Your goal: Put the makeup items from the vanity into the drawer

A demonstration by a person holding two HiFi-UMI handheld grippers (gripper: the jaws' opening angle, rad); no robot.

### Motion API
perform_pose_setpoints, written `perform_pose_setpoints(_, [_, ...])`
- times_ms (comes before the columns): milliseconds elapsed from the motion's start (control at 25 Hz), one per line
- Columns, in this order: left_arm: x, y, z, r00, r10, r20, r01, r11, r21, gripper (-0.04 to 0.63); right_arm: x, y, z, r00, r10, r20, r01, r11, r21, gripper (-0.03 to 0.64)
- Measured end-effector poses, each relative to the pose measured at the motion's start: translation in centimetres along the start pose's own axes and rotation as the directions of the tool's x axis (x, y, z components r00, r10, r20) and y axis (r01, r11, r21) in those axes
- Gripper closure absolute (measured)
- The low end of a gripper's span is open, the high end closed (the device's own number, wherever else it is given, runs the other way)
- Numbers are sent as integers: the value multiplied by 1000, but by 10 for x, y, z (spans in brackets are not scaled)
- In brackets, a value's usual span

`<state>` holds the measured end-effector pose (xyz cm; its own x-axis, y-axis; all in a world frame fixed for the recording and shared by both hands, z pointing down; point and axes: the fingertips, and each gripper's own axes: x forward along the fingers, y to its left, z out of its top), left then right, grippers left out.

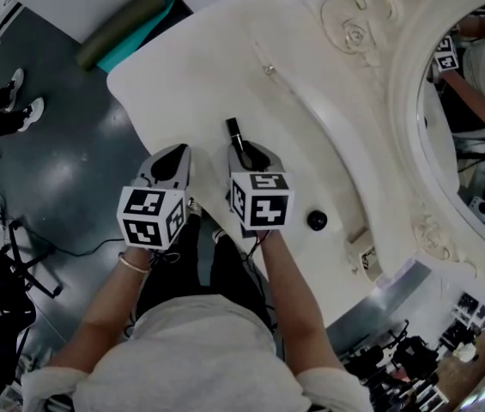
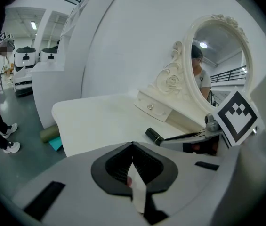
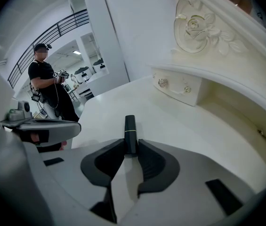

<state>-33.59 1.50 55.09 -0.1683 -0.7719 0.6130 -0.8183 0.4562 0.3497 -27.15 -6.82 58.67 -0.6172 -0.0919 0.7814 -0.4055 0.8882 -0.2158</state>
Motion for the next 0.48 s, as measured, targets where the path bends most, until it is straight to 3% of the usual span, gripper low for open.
perform_pose_setpoints(480, [0, -51, 0, 997, -82, -5, 82, 994, 66, 592, -56, -24, -6, 994, -61, 85, 56, 997, 61, 518])
